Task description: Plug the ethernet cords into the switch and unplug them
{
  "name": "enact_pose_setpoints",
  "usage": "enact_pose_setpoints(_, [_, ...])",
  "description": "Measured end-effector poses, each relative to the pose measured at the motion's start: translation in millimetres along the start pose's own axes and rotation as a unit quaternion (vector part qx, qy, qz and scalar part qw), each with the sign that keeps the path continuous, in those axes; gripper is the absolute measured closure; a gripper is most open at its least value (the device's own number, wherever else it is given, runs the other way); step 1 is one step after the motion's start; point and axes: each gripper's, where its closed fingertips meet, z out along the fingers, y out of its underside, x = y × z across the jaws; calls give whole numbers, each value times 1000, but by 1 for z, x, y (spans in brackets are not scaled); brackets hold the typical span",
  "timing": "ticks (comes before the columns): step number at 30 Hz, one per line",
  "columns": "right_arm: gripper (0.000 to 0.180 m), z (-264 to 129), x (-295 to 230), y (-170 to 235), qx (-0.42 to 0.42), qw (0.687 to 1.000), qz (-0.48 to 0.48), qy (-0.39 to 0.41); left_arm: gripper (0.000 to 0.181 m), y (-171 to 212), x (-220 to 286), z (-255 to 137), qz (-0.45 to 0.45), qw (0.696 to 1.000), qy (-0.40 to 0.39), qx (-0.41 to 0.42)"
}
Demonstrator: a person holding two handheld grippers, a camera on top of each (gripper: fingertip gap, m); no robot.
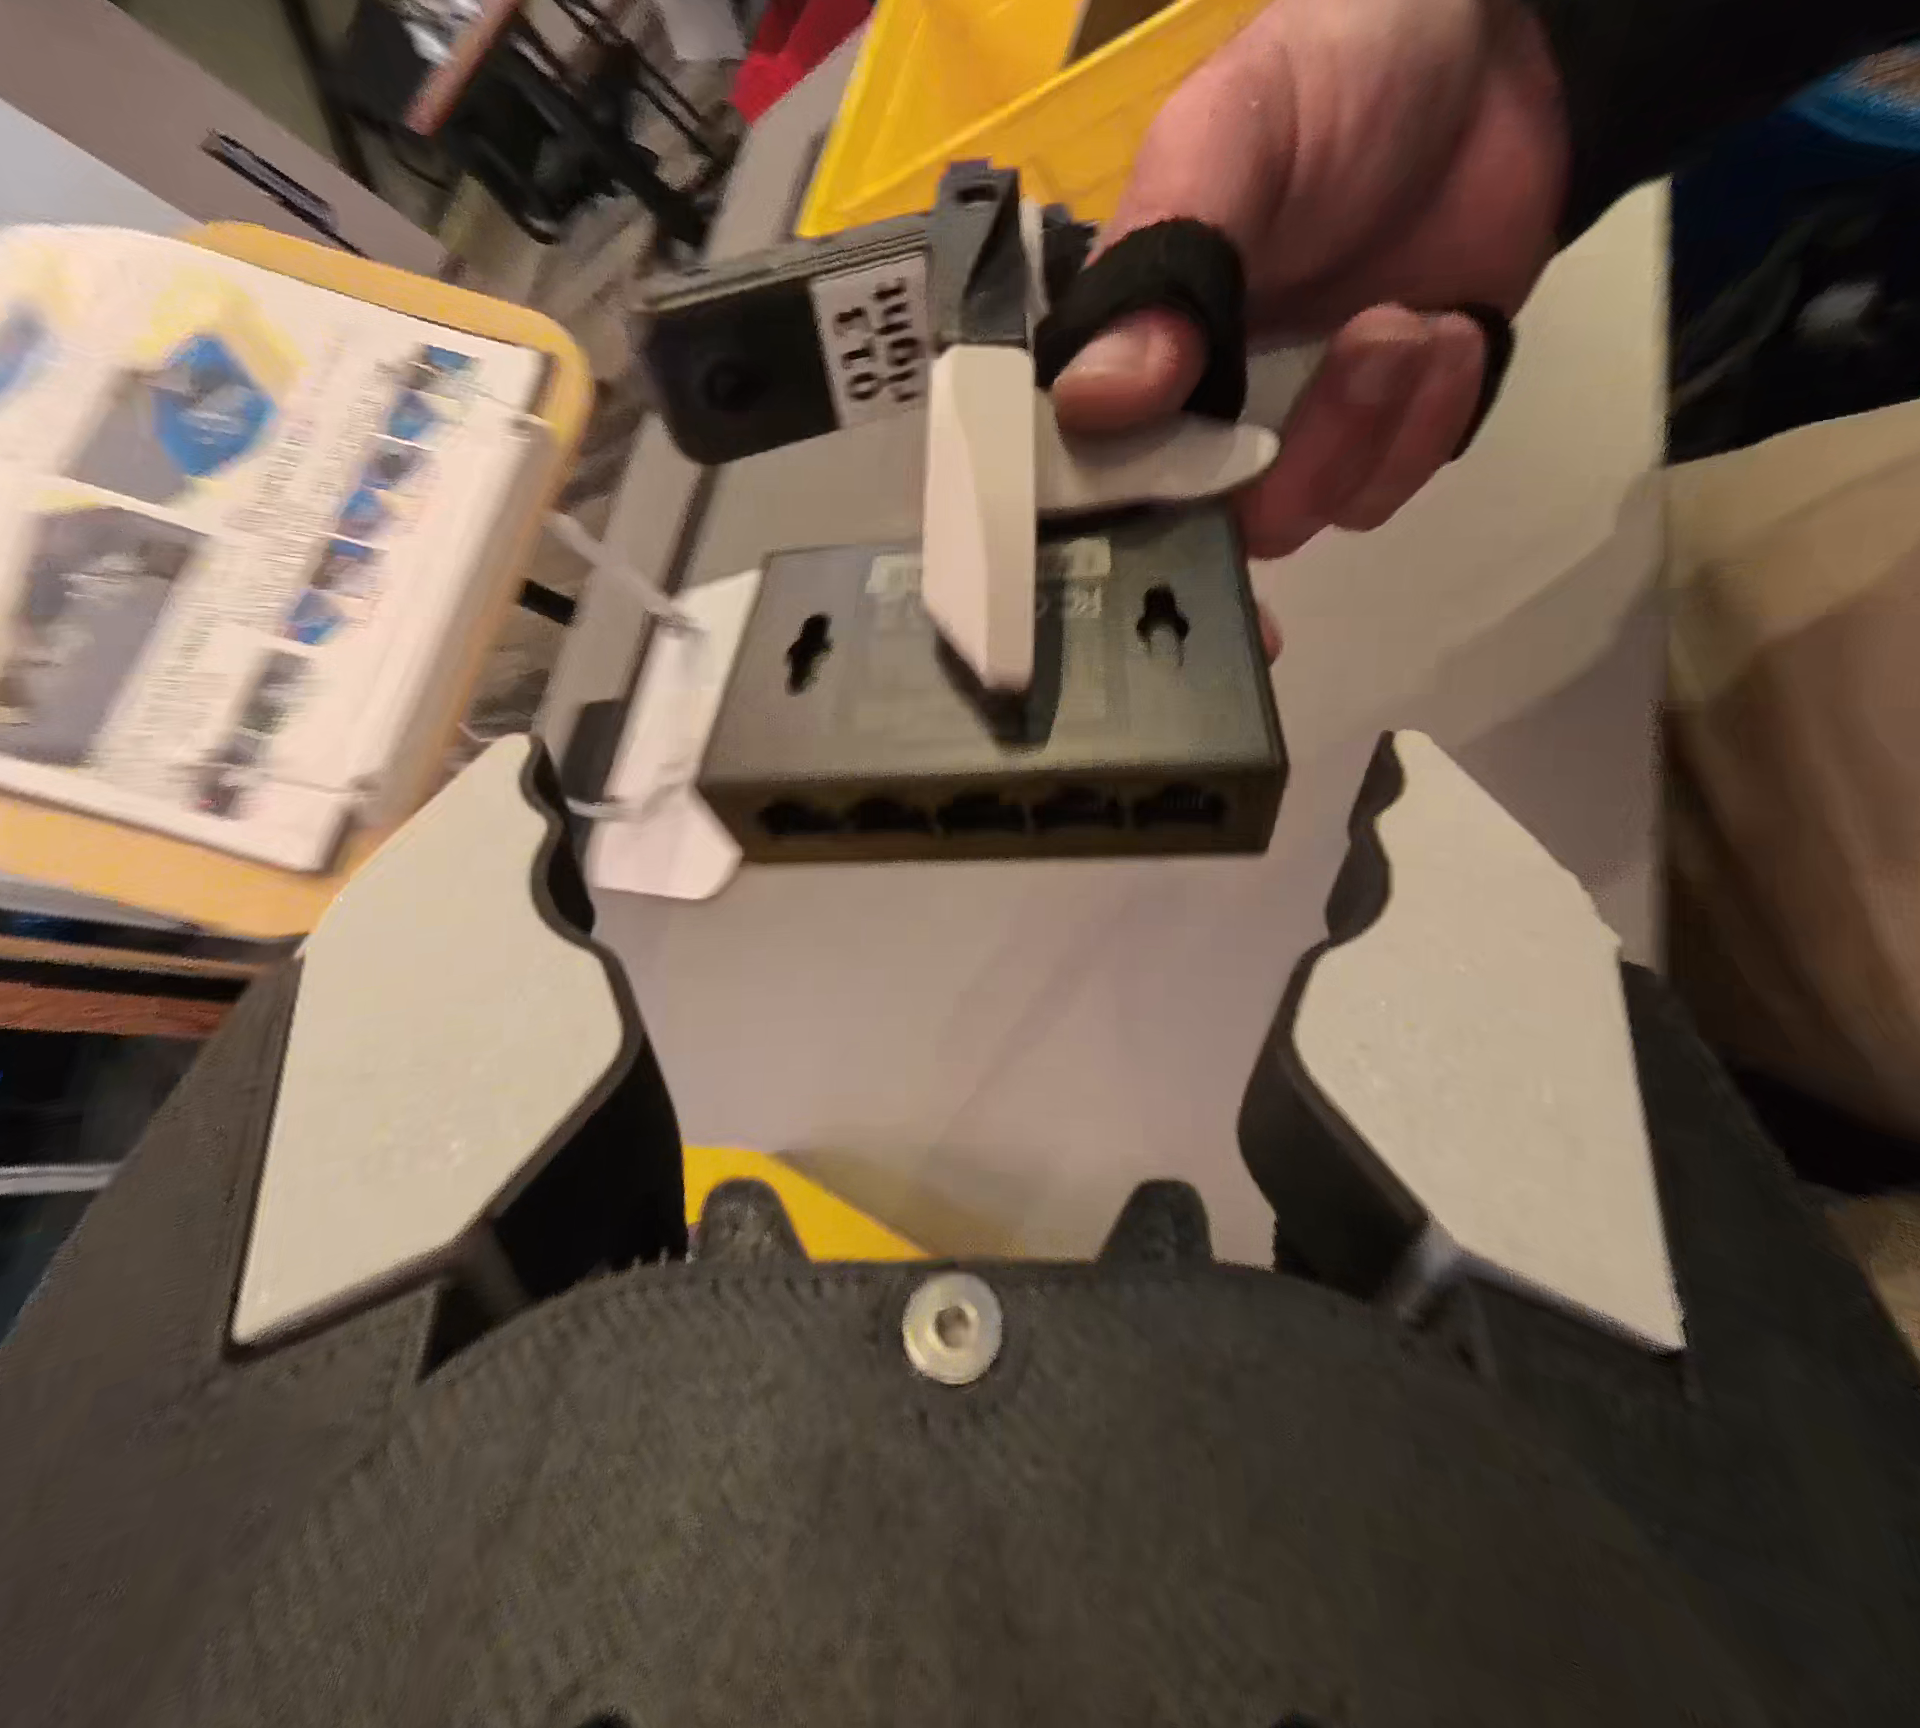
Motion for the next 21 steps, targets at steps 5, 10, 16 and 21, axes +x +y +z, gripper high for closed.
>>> enact_pose_setpoints(5, [150, 14, -2, 6, -11, 1000, 6, -13, 51, 3, 15, 11, -19, 999, 26, 2])
enact_pose_setpoints(10, [147, 13, -2, 2, 5, 1000, 4, -14, 53, 2, 13, 12, -47, 998, 26, 28])
enact_pose_setpoints(16, [91, 8, 1, -13, 26, 992, -104, 66, 54, -12, 0, 1, -208, 967, 95, 115])
enact_pose_setpoints(21, [92, -17, -8, -30, -23, 878, -403, 258, 55, -20, -1, -9, -327, 915, 186, 149])
